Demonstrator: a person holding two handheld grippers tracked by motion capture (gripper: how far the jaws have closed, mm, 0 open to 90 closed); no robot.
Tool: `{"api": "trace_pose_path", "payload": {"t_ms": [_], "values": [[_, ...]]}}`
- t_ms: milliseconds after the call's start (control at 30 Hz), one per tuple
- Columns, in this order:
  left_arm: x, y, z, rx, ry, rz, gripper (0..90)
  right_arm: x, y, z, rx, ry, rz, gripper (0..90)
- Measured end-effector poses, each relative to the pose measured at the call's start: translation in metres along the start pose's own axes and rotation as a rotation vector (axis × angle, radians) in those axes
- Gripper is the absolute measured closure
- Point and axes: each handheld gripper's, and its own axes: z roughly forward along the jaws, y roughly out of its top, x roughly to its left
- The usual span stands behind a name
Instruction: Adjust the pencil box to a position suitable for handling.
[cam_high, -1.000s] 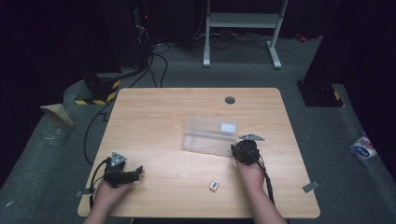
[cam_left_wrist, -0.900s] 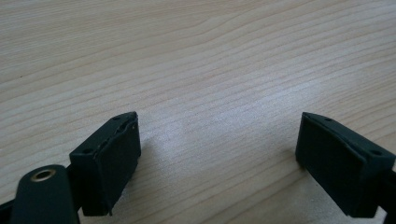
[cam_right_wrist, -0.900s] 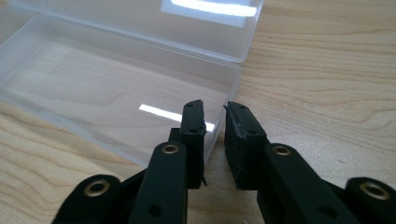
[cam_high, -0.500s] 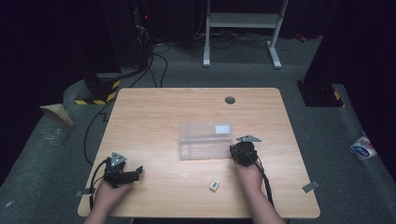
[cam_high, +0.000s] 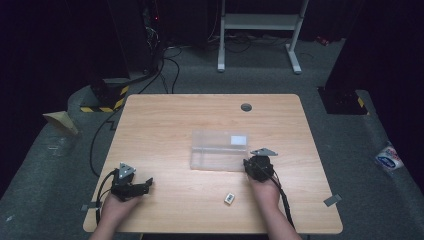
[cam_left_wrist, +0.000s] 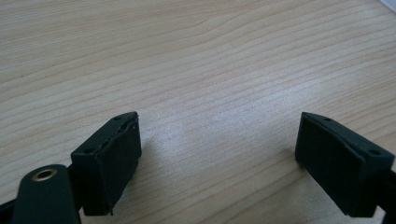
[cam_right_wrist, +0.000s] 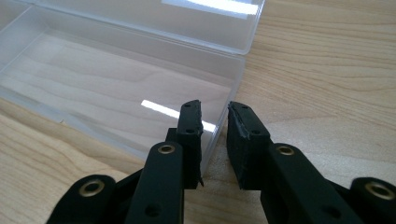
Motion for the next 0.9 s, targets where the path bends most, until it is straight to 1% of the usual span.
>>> {"api": "trace_pose_path", "payload": {"t_ms": [200, 233, 267, 400, 467, 500, 633, 733, 767, 900], "values": [[0.0004, 0.0002, 0.0001, 0.001, 0.0, 0.005, 14.8, 0.0016, -0.001, -0.0002, -0.003, 0.003, 0.002, 73.6], [0.0003, 0.0002, 0.0001, 0.001, 0.0, 0.004, 14.8, 0.0019, -0.0013, -0.0003, -0.002, 0.005, 0.006, 73.6], [-0.0002, 0.0, 0.0001, 0.0, -0.001, -0.002, 14.8, 0.0027, -0.0017, -0.0005, -0.004, 0.005, -0.003, 73.3], [-0.0002, 0.0, -0.0001, 0.001, 0.0, -0.001, 14.8, 0.0038, -0.0021, -0.0013, -0.003, 0.008, 0.0, 73.3], [-0.0002, 0.0, -0.0001, 0.001, 0.001, 0.0, 14.8, 0.0036, -0.0022, -0.0015, -0.008, 0.009, 0.002, 72.9], [-0.0002, 0.0, 0.0, 0.001, 0.001, -0.001, 14.8, 0.0041, -0.0021, -0.0027, -0.013, 0.014, 0.007, 71.3], [0.0, 0.0001, 0.0001, 0.0, 0.0, 0.0, 14.8, 0.004, -0.0019, -0.0043, -0.025, 0.016, 0.001, 70.6], [-0.0002, 0.0001, 0.0002, -0.001, -0.001, -0.003, 14.8, 0.0035, -0.0014, -0.0038, -0.02, 0.015, -0.002, 73.6], [0.0002, 0.0002, 0.0001, 0.0, 0.001, 0.003, 14.8, 0.0022, -0.0014, -0.0028, -0.019, 0.01, -0.005, 74.8], [0.0, 0.0001, 0.0001, 0.0, 0.0, 0.001, 14.9, 0.0008, -0.0002, -0.0013, -0.017, 0.002, -0.005, 76.1]]}}
